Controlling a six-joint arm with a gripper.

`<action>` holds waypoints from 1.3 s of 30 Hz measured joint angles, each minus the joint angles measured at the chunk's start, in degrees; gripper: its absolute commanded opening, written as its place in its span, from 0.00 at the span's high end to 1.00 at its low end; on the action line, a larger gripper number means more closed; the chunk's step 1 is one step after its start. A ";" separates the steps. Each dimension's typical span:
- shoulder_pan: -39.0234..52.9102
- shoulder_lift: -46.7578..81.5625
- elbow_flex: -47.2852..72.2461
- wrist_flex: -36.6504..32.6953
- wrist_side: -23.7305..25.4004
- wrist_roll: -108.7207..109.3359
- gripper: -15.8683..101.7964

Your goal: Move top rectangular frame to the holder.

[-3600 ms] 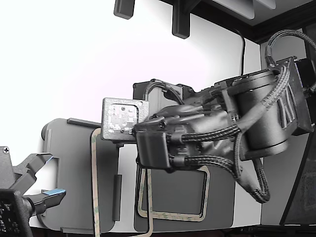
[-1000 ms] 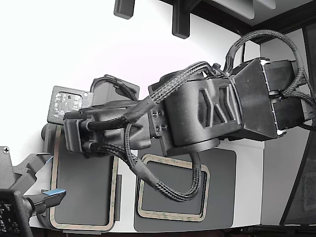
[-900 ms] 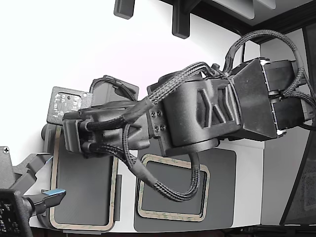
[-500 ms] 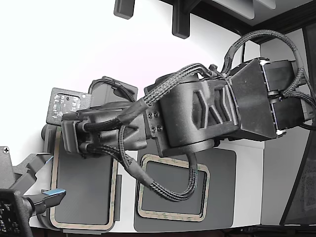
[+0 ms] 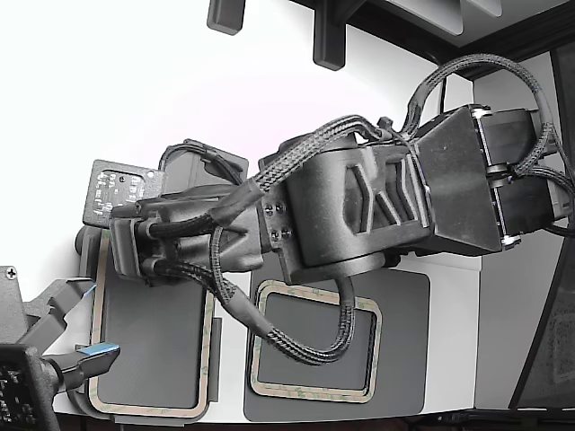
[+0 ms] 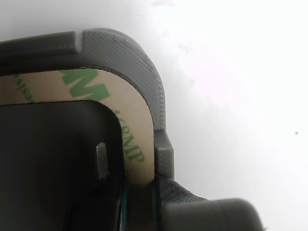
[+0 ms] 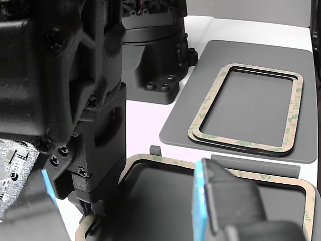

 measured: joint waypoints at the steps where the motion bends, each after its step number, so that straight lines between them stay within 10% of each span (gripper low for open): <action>1: 0.00 0.00 0.00 0.00 0.00 -0.09 0.96; 30: 0.00 0.00 -0.09 0.09 -0.18 -0.44 0.95; 35: 0.18 0.00 -0.35 0.26 -0.35 -1.05 0.88; 39: 0.18 0.00 -0.88 0.44 -0.70 -1.85 0.62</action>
